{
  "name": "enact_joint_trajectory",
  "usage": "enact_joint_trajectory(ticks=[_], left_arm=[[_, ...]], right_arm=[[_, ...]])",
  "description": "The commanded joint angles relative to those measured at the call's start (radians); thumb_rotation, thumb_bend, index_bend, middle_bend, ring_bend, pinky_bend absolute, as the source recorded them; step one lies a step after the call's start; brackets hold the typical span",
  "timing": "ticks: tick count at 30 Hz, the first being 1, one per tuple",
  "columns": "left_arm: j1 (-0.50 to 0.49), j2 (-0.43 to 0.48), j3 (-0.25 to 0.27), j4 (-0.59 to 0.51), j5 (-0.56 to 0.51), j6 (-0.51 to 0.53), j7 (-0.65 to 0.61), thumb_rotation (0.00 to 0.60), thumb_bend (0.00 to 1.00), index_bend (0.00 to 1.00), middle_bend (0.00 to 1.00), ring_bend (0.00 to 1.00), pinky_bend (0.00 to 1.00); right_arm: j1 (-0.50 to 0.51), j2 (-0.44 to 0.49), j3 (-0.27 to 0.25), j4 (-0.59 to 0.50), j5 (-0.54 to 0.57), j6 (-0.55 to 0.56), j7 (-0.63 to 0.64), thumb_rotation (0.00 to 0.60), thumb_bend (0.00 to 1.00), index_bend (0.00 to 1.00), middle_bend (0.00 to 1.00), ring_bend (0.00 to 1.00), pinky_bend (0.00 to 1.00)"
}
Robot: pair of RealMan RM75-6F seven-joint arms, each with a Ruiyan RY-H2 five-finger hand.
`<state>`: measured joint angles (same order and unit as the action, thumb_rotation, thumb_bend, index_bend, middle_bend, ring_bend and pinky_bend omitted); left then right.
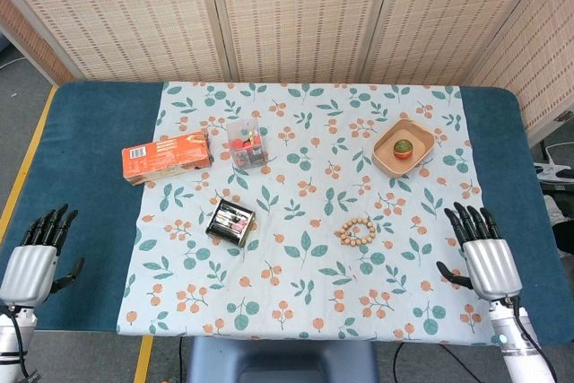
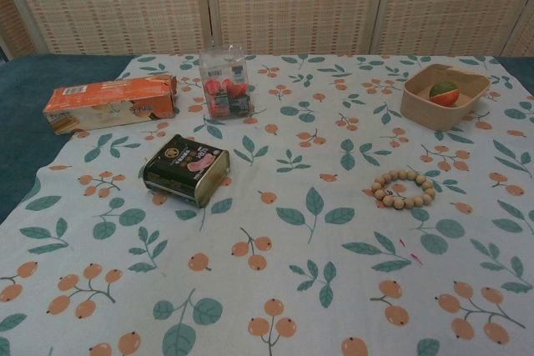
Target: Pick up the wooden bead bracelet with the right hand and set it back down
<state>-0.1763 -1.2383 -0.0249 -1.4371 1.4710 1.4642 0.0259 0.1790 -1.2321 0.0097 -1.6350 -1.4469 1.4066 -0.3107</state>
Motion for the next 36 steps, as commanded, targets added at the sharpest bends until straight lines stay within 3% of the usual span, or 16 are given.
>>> enact_joint_trajectory(ticks=[1,7,10,19,25,36], left_arm=[[-0.001,0.002,0.000,-0.005,0.000,-0.010,-0.004,0.600,0.39,0.00,0.00,0.00,0.12],[-0.003,0.009,0.003,-0.014,0.027,-0.008,-0.022,0.600,0.39,0.00,0.00,0.00,0.12],[0.000,0.013,0.005,-0.020,0.036,-0.004,-0.033,0.600,0.39,0.00,0.00,0.00,0.12],[0.002,0.021,0.005,-0.022,0.048,-0.006,-0.046,0.600,0.39,0.00,0.00,0.00,0.12],[0.001,0.020,0.004,-0.020,0.049,-0.014,-0.049,0.600,0.39,0.00,0.00,0.00,0.12],[0.002,0.020,0.002,-0.020,0.048,-0.022,-0.046,0.600,0.39,0.00,0.00,0.00,0.13]], right_arm=[[0.007,-0.008,-0.001,0.010,0.000,-0.023,0.009,0.441,0.18,0.00,0.00,0.00,0.00],[0.077,-0.043,-0.003,0.031,-0.027,-0.138,-0.019,0.441,0.24,0.00,0.00,0.00,0.00],[0.130,-0.069,0.001,0.049,-0.021,-0.223,-0.090,0.444,0.30,0.00,0.05,0.00,0.00],[0.250,-0.178,0.025,0.125,0.002,-0.379,-0.200,0.533,0.34,0.12,0.18,0.00,0.00],[0.290,-0.232,0.026,0.169,0.014,-0.423,-0.232,0.599,0.34,0.19,0.22,0.00,0.00],[0.326,-0.286,0.033,0.242,0.070,-0.462,-0.273,0.600,0.34,0.34,0.33,0.00,0.00]])
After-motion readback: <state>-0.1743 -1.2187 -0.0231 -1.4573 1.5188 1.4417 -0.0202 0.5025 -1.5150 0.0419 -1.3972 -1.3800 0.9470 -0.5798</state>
